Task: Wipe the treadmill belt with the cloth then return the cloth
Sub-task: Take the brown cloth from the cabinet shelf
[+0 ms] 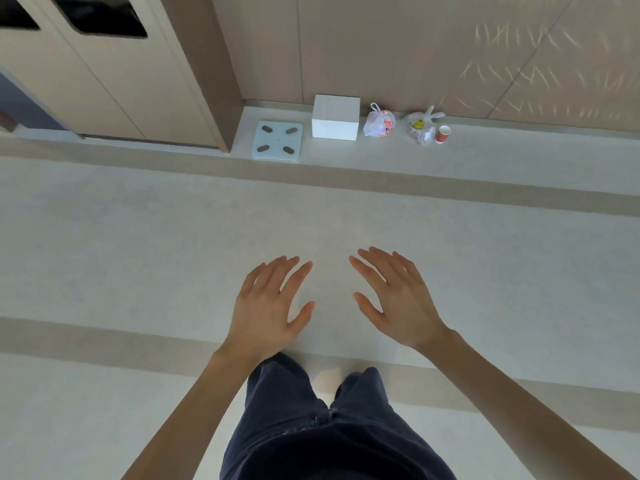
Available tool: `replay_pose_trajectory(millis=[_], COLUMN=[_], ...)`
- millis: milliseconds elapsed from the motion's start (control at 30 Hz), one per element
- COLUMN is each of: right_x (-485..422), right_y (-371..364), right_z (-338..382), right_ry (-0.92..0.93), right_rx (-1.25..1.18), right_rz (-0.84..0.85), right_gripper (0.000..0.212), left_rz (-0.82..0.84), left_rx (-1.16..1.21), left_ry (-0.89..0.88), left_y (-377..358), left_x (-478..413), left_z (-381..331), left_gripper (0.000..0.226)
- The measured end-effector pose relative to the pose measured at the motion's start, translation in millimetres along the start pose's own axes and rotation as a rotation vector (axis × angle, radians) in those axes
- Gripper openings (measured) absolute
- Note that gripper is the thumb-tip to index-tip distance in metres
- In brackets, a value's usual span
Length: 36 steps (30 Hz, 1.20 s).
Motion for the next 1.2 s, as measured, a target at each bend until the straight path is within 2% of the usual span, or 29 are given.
replay_pose_trajectory(millis=[333,667,867,1200], right_x=[-129,-226,-251,-333], right_y=[-50,-70,-84,-110], right_z=[85,141,139,87], right_ry=[0.119,0.192,0.241,0.324], right_rx=[-0.019,-0.066,-0.073,-0.118], right_rz=[0.044,0.023,0.05,0.123], right_gripper=[0.048,0.048,0.047,0.049], left_rz=[-0.037,-0.153,-0.154,-0.143], left_rx=[-0.021,-0.019,0.009,0.026], left_ry=[0.106,0.2,0.25,0.373], left_y=[49,95,88,82], left_x=[-10,-9,-24,-101], left_z=[151,252,272,307], left_gripper=[0.054,0.053,0.054,0.054])
Point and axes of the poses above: each hand's wrist, its own x-axis away from the middle knuckle, its own y-axis out of the back of the hand, z = x × y, the point moved 9 cm from there along -x, towards the middle knuckle, and after that the axes turned 11 degrees about y, right-handed, at the moved point
